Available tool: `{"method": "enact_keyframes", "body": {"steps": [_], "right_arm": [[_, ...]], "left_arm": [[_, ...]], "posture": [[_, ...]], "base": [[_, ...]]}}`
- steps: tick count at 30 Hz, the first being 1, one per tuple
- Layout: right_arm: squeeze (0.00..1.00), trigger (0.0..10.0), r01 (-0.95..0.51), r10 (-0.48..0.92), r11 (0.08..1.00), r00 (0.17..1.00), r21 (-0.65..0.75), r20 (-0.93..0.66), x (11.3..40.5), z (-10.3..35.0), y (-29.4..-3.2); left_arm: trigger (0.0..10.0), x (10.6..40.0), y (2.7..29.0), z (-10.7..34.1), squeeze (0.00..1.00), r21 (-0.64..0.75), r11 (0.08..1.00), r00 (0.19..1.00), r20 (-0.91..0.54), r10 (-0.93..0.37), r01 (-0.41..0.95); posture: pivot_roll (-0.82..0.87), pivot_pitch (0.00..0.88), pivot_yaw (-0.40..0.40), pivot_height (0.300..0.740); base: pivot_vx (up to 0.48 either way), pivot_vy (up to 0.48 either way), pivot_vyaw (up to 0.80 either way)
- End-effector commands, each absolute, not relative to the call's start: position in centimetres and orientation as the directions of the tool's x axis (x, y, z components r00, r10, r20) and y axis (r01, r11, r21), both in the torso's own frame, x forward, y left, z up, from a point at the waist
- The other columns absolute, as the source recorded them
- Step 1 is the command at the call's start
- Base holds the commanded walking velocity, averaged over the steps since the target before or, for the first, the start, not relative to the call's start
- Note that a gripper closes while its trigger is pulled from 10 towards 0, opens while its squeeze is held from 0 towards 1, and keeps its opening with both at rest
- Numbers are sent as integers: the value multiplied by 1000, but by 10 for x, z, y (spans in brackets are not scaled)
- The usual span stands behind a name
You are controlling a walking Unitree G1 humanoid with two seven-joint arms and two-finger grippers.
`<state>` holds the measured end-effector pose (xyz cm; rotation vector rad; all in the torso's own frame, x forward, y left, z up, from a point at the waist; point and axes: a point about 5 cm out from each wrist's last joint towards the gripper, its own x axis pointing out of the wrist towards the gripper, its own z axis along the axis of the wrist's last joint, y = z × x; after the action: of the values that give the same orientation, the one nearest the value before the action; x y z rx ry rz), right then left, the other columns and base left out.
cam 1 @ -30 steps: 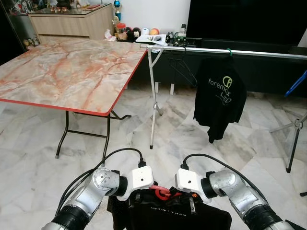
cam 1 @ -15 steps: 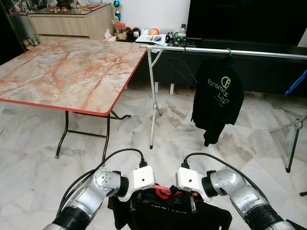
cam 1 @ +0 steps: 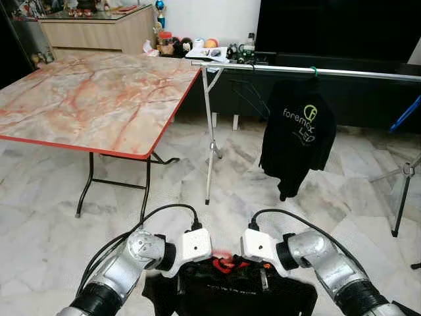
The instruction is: Hang hanger
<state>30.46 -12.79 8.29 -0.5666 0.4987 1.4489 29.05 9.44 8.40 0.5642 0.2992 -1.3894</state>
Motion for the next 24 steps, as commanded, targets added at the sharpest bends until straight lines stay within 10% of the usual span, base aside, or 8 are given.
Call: {"method": "enact_keyframes", "body": {"steps": [1,18,19,24], "right_arm": [[0,10000,-990,832,36,105,-137,-545,314,108,-117],[0,10000,-993,830,43,99,-114,-549,313,105,-120],[1000,10000,-993,831,40,93,-108,-548,312,104,-120],[1000,10000,-994,833,31,85,-108,-547,311,103,-119]], "left_arm": [[0,285,90,80,0,175,42,131,-537,-833,984],[0,288,94,84,0,194,45,144,-536,-832,980],[0,288,94,84,0,193,46,145,-535,-832,980],[0,288,94,85,0,192,47,145,-535,-833,980]], "posture": [[66,54,15,740],[70,56,21,740],[70,56,21,740],[70,56,21,740]], "base": [[0,0,0],[0,0,0],[0,0,0],[0,0,0]]}}
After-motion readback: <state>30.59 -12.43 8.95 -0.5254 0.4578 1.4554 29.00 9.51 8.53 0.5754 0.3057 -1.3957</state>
